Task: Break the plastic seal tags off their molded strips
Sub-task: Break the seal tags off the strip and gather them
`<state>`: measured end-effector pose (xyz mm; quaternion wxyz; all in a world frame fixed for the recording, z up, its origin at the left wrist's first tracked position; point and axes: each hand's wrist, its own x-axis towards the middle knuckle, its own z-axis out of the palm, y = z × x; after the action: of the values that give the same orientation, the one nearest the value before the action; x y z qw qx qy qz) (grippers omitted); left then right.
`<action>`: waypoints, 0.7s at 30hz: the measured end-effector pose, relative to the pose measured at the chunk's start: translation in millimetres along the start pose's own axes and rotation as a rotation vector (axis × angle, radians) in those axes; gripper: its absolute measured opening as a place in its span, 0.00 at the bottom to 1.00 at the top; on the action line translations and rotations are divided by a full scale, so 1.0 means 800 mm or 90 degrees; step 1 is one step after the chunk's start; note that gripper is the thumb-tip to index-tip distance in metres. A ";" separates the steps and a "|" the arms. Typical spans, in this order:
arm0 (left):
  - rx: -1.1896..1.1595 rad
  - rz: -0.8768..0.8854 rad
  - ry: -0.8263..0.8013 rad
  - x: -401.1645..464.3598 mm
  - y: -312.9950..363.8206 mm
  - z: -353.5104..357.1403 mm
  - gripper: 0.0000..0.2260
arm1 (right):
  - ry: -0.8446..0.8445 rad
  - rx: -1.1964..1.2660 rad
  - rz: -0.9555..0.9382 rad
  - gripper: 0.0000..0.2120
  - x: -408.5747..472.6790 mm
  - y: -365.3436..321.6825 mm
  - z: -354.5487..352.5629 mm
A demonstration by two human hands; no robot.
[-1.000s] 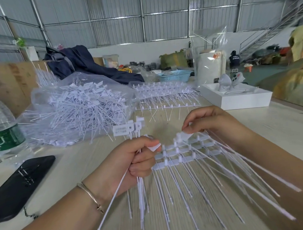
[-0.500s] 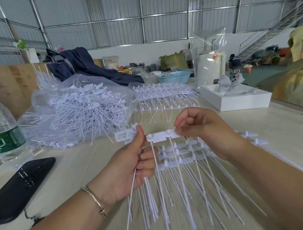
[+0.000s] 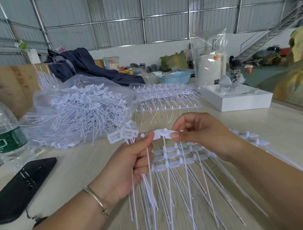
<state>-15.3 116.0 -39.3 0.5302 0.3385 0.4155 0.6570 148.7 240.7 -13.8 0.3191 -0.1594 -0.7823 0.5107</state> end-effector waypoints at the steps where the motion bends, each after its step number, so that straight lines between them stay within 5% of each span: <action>1: -0.015 -0.006 -0.019 0.000 0.000 -0.001 0.14 | -0.010 0.015 -0.002 0.05 0.000 0.000 0.001; 11: -0.084 -0.130 -0.241 -0.005 0.003 -0.005 0.11 | -0.071 0.169 -0.031 0.05 -0.003 -0.001 0.013; 17: 0.032 -0.152 -0.234 -0.002 -0.009 0.000 0.17 | -0.119 0.208 -0.036 0.06 -0.008 -0.006 0.031; 21: -0.040 -0.119 -0.222 0.003 -0.004 -0.002 0.15 | -0.111 0.211 -0.063 0.03 -0.008 -0.013 0.030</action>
<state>-16.1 118.6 -43.2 0.6633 0.3902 0.3265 0.5489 138.4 215.7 -12.8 0.2968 -0.0215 -0.7190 0.6280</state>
